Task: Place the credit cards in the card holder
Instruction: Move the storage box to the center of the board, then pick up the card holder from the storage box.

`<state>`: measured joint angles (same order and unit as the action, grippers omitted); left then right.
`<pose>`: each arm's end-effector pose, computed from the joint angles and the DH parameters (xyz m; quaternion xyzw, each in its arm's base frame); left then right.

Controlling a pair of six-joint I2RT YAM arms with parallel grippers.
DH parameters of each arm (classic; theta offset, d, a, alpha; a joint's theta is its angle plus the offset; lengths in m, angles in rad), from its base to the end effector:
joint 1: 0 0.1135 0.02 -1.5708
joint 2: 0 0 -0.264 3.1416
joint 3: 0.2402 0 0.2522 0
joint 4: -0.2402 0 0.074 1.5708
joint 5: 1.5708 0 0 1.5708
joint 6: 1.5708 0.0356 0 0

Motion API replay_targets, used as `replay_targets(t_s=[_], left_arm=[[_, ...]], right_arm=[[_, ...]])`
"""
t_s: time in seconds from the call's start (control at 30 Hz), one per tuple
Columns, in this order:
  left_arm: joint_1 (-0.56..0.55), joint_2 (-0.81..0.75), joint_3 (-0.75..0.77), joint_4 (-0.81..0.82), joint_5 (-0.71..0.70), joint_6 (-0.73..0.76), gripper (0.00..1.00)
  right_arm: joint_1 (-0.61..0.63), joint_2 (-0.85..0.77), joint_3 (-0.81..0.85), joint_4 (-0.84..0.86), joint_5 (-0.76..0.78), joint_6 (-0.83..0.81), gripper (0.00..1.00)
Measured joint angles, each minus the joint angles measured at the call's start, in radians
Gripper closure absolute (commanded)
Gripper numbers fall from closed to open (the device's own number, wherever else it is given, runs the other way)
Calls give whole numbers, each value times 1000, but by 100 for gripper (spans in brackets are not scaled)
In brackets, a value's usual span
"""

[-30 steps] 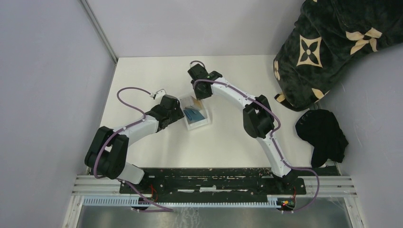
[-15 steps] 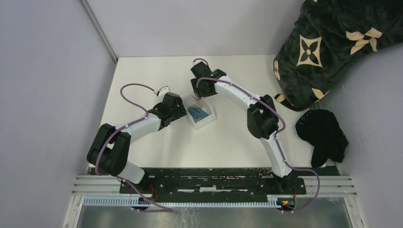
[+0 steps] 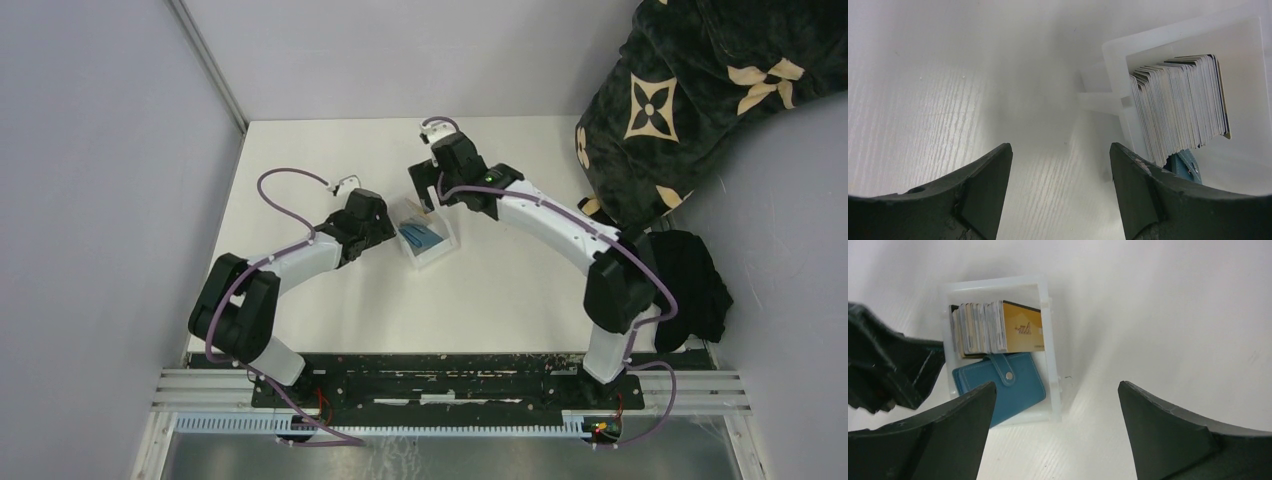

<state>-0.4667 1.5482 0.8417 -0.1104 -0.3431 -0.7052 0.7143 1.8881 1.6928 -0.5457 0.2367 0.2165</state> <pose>0.2848 -0.1301 0.1857 -0.1714 0.9022 -0.0683 0.3900 0.3337 0.2783 0.3023 -0.1777 0.8925 0.0831 0.4062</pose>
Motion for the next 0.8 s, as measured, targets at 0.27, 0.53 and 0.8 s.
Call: replay_targets(t_s=[0.27, 0.53, 0.8], left_arm=[[2, 3, 29, -7, 1, 37, 20], [14, 18, 45, -7, 2, 47, 20], [17, 65, 68, -6, 7, 47, 20]], right_arm=[[-19, -179, -243, 256, -93, -5, 1], [-37, -178, -248, 245, -248, -21, 15], [-14, -148, -249, 168, -281, -67, 15]])
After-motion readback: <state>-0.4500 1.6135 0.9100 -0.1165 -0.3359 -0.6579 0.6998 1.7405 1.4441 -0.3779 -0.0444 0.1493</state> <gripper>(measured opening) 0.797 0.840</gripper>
